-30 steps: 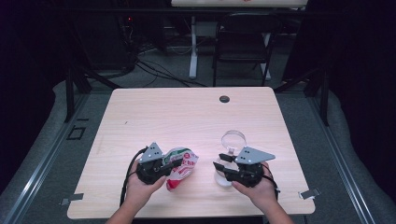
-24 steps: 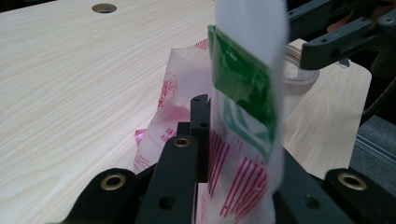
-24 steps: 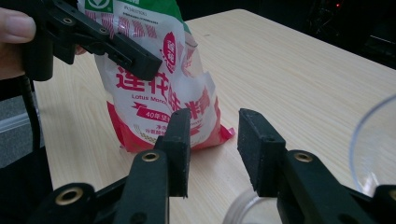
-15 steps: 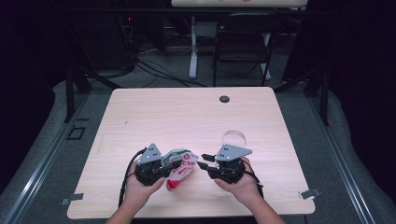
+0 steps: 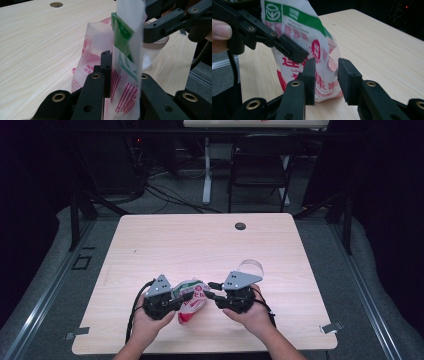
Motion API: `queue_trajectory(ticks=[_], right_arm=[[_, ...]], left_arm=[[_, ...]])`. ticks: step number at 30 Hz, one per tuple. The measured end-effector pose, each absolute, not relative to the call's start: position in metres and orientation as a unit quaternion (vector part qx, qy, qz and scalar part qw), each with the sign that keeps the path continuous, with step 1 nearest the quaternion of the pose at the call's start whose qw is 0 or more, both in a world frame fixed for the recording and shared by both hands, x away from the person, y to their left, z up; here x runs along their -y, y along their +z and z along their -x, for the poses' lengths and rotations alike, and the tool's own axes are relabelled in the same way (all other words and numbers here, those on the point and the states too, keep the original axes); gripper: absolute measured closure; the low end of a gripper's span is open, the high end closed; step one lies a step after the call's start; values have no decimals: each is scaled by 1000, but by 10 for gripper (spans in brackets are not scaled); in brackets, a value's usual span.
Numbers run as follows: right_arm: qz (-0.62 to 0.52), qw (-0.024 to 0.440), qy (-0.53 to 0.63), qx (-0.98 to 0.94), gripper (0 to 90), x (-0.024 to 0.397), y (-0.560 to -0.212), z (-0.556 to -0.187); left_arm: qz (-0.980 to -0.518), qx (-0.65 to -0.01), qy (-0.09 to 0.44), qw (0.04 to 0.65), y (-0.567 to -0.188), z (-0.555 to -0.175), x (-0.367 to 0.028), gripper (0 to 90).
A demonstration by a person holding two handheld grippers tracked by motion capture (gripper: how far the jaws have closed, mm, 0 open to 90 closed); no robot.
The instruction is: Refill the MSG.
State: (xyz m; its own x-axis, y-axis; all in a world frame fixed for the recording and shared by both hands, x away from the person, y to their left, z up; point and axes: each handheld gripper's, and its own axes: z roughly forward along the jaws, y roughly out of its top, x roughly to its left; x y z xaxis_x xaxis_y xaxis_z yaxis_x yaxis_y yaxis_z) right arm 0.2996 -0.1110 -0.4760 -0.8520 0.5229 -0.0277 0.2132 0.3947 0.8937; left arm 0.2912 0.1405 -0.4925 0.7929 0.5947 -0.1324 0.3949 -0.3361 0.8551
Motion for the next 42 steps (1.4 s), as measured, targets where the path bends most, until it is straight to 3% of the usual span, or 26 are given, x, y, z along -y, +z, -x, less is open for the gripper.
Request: queue_trajectory(ticks=[11,25,42], right_arm=[[-200,157,504,-825,706,102,-467,-297],[-205,153,500,-827,864,99,-470,-302],[-208,139,488,-836,823,92,-477,-310]], left_arm=[[-813,-302,103,487,-493,-291,-139,840],[-812,-303,103,488,-494,-291,-139,825],[-813,-298,101,489,-494,-292,-139,807]])
